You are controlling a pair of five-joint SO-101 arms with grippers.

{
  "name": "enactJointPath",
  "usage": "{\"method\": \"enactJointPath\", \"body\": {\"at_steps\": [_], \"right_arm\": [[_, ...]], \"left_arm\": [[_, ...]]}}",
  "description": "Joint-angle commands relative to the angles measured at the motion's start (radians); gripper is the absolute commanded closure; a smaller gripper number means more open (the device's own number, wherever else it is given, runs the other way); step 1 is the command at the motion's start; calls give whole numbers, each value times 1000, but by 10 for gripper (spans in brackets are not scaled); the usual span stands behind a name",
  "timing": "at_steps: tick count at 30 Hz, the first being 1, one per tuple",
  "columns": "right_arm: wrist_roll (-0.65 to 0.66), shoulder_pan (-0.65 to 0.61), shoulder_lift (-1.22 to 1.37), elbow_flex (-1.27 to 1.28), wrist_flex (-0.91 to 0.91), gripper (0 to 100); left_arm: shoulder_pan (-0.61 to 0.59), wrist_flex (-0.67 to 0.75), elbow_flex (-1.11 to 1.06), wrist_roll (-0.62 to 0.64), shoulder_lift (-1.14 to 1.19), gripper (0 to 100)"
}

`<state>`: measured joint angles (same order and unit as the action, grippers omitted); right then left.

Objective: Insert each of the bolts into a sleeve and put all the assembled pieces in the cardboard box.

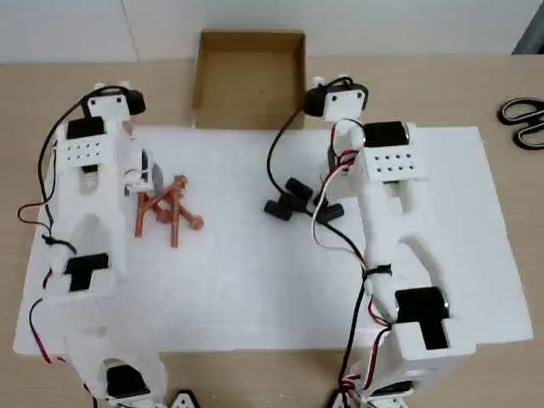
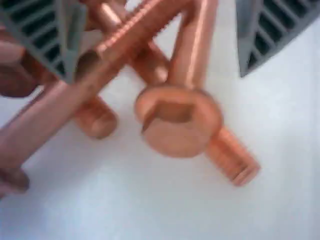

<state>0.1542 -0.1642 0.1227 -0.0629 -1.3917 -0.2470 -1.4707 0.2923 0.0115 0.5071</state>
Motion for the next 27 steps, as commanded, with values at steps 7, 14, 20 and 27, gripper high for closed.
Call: {"method": "enactJointPath", "body": {"at_steps": [7, 14, 20, 27], "right_arm": [[2, -2, -7, -44, 12, 849], [2, -2, -7, -44, 8, 849], [2, -2, -7, -44, 10, 849], [2, -2, -7, -44, 7, 849]], "left_arm": [[0, 21, 56, 6, 21, 799], [-34, 14, 61, 5, 12, 857], [-61, -29, 93, 0, 14, 857], [-60, -5, 73, 0, 25, 857]]}}
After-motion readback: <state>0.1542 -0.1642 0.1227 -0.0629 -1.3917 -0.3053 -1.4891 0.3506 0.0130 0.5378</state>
